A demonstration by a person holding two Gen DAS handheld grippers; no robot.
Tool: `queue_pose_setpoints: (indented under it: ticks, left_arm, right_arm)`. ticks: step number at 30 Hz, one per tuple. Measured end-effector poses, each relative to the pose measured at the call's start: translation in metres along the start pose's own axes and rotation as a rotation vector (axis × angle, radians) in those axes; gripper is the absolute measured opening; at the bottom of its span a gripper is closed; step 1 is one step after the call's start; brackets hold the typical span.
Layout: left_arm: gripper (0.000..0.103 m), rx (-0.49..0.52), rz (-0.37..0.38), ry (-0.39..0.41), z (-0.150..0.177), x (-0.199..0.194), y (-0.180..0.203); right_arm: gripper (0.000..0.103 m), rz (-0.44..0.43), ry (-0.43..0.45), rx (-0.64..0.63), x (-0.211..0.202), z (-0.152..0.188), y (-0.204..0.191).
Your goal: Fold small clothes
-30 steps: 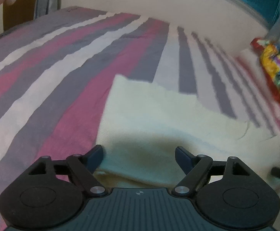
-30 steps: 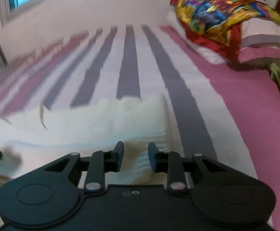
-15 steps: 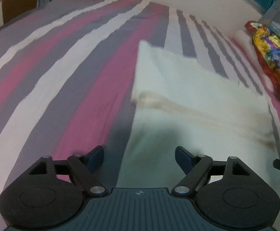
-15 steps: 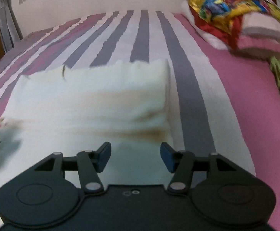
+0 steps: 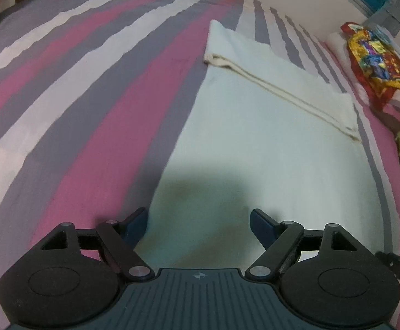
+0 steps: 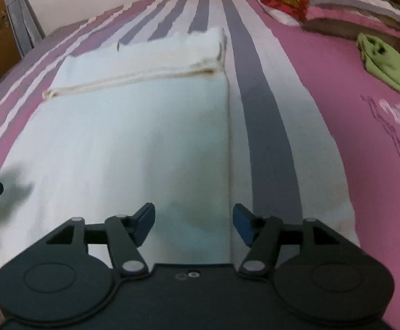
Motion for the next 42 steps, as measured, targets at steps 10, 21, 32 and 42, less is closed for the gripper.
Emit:
queue_pose_setpoints:
  ticks: [10, 21, 32, 42]
  left_arm:
    - [0.080, 0.049, -0.046, 0.007, 0.028, -0.018, 0.008]
    - [0.081, 0.096, -0.100, -0.006, 0.049, -0.027, 0.013]
    - [0.080, 0.047, -0.038, 0.004, 0.067, -0.039, 0.012]
    - [0.031, -0.072, 0.092, -0.008, 0.085, -0.040, 0.003]
  right_arm:
    - [0.062, 0.029, -0.026, 0.027, -0.023, 0.046, 0.022]
    - [0.065, 0.040, -0.044, 0.044, -0.026, 0.064, 0.024]
    - [0.064, 0.042, -0.060, 0.079, -0.035, 0.077, 0.026]
    - [0.055, 0.043, -0.055, 0.102, -0.041, 0.079, 0.036]
Point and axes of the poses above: each gripper's, at about its wrist camera, not at the fingertips, and x roughly the way its jaws point, y to its right, z to its underside, the point moved 10 cm from there along x, roughly the way its jaws point, and after that the axes turned 12 degrees about x, right-handed, at the moved point
